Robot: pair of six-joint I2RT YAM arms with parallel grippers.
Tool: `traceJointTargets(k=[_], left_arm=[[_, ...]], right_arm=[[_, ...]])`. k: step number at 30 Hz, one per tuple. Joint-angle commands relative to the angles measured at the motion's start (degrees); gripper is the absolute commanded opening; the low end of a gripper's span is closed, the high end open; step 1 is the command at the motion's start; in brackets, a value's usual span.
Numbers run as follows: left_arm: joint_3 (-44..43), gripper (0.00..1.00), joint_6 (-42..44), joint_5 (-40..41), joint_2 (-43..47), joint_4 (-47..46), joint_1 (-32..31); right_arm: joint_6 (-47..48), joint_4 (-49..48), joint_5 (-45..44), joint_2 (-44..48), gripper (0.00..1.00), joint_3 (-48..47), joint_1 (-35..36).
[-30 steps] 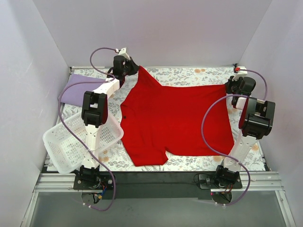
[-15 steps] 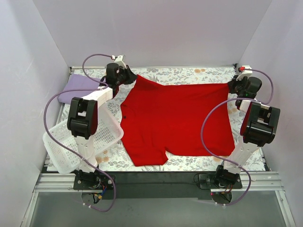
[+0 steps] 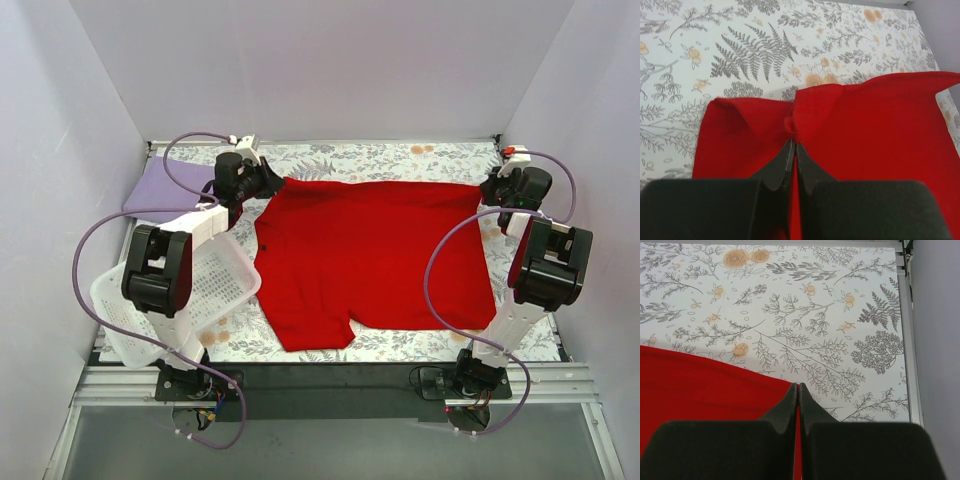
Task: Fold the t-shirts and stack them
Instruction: Fold the tshirt
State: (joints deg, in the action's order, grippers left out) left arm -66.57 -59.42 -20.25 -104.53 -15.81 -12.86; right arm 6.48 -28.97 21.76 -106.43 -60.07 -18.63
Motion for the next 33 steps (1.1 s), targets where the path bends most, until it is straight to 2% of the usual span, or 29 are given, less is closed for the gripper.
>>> traceJointTargets(k=[1, 10, 21, 33], left_arm=[[2.1, 0.00, 0.6, -0.6, 6.1, -1.1, 0.3], [4.6, 0.00, 1.2, -0.7, 10.8, 0.4, 0.3], [11.5, 0.00, 0.0, -2.1, 15.5, 0.2, 0.3], [14.1, 0.00, -0.5, -3.5, 16.6, 0.4, 0.3]], right_arm=[[1.3, 0.3, -0.7, 3.5, 0.01, 0.2, -0.4], [2.1, 1.5, -1.5, 4.0, 0.01, 1.3, -0.9], [2.6, 2.9, -3.0, 1.9, 0.01, -0.5, -0.9], [4.1, 4.0, -3.4, 1.3, 0.01, 0.2, -1.0]])
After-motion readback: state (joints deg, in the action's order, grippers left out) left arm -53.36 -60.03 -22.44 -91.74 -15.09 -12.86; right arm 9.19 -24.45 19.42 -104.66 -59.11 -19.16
